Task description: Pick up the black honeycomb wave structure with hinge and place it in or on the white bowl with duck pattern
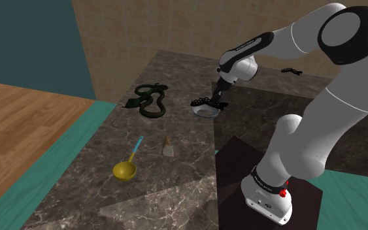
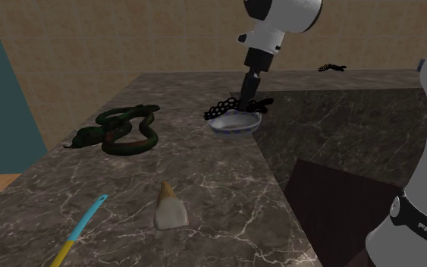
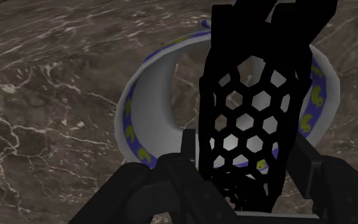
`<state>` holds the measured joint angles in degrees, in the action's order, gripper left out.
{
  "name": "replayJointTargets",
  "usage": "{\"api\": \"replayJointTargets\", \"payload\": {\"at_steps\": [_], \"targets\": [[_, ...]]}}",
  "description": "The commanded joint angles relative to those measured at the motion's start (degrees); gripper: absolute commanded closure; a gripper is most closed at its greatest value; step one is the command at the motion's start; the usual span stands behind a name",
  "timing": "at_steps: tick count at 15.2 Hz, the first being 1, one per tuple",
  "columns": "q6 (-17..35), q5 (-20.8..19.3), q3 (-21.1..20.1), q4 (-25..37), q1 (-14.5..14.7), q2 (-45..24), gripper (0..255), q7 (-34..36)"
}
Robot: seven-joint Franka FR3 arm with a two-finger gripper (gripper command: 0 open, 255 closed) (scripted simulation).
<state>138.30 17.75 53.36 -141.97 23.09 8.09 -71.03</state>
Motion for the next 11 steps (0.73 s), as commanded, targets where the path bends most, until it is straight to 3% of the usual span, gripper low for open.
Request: {"api": "replayJointTargets", "payload": {"at_steps": [1,9,10,11], "targets": [[1.22,3.25,1.02,-0.25,1.14,-2.3,255,-2.75],[1.39,3.81,1.13,-0.29,1.27,-2.68,255,-3.21],[1.4,3.86,1.16,-0.29,1.27,-2.72,0,-3.29],[1.41,3.85,1.14,-0.31,1.28,-2.7,0,-3.25]]}}
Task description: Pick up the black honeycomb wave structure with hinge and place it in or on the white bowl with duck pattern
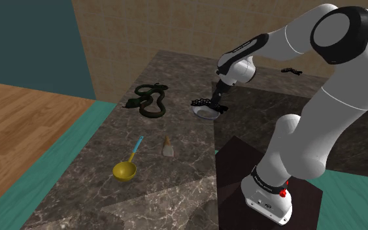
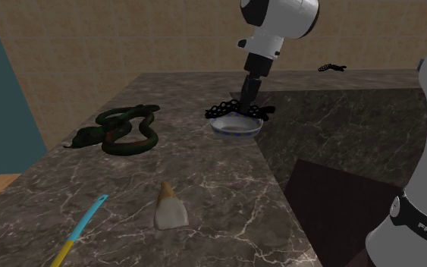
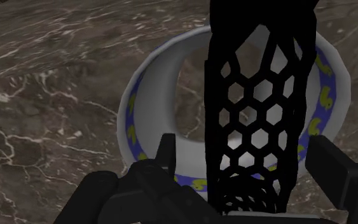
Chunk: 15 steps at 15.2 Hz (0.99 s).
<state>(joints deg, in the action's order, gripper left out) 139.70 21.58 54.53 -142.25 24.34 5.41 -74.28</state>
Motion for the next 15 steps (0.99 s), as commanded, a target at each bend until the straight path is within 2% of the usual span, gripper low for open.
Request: {"api": "replayJointTargets", "payload": {"at_steps": [1,4,6,8,15], "targets": [[0.03,0.03,-0.03,-0.02,0.03,-0.03,0,-0.01],[-0.01,-0.02,-0.03,0.0,0.02,0.0,0,0.03],[-2.91,-6.99,-1.16,0.62,-2.37,4.9,0,4.93],[-6.06,-11.4,-2.66,1.63,-4.69,8.45,0,8.07],[-6.08,-11.31,-2.83,1.64,-4.87,8.4,0,8.0]]}}
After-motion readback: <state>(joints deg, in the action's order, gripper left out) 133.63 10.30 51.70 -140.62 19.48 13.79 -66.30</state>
